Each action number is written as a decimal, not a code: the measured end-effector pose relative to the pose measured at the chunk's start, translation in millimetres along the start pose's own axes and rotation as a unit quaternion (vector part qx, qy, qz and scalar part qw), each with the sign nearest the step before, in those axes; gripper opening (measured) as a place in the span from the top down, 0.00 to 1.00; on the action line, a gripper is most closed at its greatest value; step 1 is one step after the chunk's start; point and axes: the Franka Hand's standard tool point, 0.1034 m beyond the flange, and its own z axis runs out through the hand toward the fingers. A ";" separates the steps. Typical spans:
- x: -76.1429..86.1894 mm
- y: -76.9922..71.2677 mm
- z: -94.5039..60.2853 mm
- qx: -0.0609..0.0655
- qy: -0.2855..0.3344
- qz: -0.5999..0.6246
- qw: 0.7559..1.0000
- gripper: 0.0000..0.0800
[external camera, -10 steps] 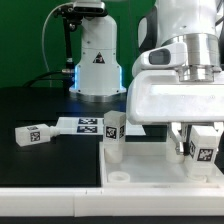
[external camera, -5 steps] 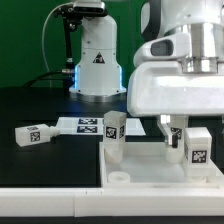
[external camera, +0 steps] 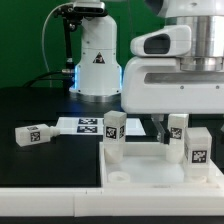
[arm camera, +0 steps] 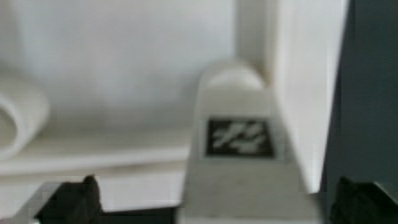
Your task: Assemble square table
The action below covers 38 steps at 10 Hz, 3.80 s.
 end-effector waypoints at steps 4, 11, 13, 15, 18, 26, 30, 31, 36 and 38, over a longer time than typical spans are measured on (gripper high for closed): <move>0.3 -10.6 -3.9 0.011 0.018 0.026 0.999 0.19; -3.7 -9.7 -2.9 0.002 0.045 0.232 0.972 0.64; -4.7 -6.5 -2.6 0.013 0.047 0.382 0.923 0.64; -4.0 -5.7 -2.5 0.034 0.039 0.503 0.863 0.64; -4.9 -7.5 -1.9 0.055 0.024 0.638 0.768 0.64; -1.0 -12.8 -2.1 0.021 0.062 0.209 0.976 0.20; 3.6 -13.3 -2.2 0.007 0.066 0.073 0.995 0.19; 3.6 -12.9 -2.1 0.007 0.066 0.073 0.995 0.35; 1.0 -10.3 -1.0 0.011 0.054 0.332 0.942 0.64; -1.7 -8.8 -0.2 0.032 0.031 0.504 0.863 0.64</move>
Offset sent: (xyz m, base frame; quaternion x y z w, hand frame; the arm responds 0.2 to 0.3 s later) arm 0.0000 0.0000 0.0000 0.0000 0.0000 0.0000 1.0000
